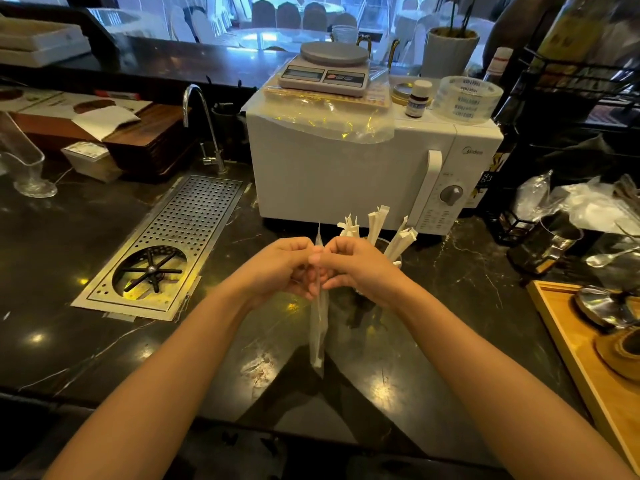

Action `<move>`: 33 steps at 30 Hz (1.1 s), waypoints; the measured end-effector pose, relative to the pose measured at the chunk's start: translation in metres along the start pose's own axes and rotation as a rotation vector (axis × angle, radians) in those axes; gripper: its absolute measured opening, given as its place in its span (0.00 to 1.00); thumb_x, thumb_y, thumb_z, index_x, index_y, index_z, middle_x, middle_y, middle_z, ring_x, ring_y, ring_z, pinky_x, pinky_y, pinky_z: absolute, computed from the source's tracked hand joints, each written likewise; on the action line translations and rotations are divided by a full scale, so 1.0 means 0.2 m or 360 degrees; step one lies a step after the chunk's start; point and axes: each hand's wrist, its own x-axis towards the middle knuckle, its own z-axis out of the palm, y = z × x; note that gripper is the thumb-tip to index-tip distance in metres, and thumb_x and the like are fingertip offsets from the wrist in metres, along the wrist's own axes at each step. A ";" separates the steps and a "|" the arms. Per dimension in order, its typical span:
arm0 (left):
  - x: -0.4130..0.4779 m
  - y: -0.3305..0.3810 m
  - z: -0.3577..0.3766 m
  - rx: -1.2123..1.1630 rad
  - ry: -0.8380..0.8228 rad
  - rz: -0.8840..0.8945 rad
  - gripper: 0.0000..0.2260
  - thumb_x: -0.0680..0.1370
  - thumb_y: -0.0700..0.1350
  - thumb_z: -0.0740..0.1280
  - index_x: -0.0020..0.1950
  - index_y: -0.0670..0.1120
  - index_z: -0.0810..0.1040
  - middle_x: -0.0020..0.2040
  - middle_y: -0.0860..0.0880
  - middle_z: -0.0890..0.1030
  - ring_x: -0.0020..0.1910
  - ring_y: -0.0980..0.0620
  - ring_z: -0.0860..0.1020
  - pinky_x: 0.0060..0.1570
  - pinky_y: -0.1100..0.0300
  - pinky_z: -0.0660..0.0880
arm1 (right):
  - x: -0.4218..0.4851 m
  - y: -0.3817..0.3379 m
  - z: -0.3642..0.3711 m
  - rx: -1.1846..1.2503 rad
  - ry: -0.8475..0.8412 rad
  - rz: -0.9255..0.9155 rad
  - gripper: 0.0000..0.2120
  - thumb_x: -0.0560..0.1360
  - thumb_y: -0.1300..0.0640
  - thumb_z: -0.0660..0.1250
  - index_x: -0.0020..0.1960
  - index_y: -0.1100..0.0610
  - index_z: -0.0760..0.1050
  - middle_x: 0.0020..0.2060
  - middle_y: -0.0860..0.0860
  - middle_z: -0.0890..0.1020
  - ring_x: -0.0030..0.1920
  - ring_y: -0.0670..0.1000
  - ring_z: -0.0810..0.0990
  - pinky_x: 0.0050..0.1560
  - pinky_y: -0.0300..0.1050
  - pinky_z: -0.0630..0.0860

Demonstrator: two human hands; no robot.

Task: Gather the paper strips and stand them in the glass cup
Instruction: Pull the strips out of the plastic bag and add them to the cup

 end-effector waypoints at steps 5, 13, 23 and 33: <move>-0.01 -0.01 0.01 -0.0012 -0.0019 0.0008 0.10 0.78 0.46 0.59 0.39 0.44 0.74 0.31 0.48 0.78 0.31 0.53 0.77 0.32 0.63 0.78 | 0.00 0.00 0.01 -0.0046 -0.0046 0.0010 0.05 0.72 0.58 0.67 0.38 0.57 0.76 0.31 0.48 0.81 0.32 0.43 0.81 0.38 0.34 0.78; 0.00 -0.04 0.00 -0.0060 -0.0033 -0.0026 0.10 0.77 0.48 0.59 0.43 0.43 0.75 0.35 0.46 0.79 0.34 0.51 0.78 0.36 0.62 0.78 | -0.03 0.00 0.00 0.0146 -0.0123 0.0100 0.05 0.73 0.63 0.65 0.39 0.58 0.76 0.34 0.51 0.80 0.33 0.44 0.82 0.38 0.33 0.79; 0.00 -0.03 0.02 -0.0106 -0.0078 -0.0037 0.09 0.76 0.46 0.62 0.41 0.44 0.76 0.33 0.47 0.80 0.30 0.55 0.80 0.30 0.65 0.77 | -0.04 0.00 0.00 -0.0086 -0.0108 0.0094 0.02 0.72 0.60 0.67 0.43 0.59 0.78 0.37 0.54 0.80 0.39 0.50 0.79 0.43 0.38 0.77; 0.01 -0.02 0.01 -0.0097 -0.0116 -0.0052 0.10 0.77 0.47 0.61 0.43 0.42 0.76 0.33 0.45 0.78 0.29 0.55 0.79 0.30 0.65 0.77 | -0.05 0.01 -0.01 0.0203 -0.0189 0.0159 0.08 0.75 0.63 0.62 0.51 0.64 0.76 0.40 0.55 0.80 0.39 0.47 0.81 0.44 0.37 0.80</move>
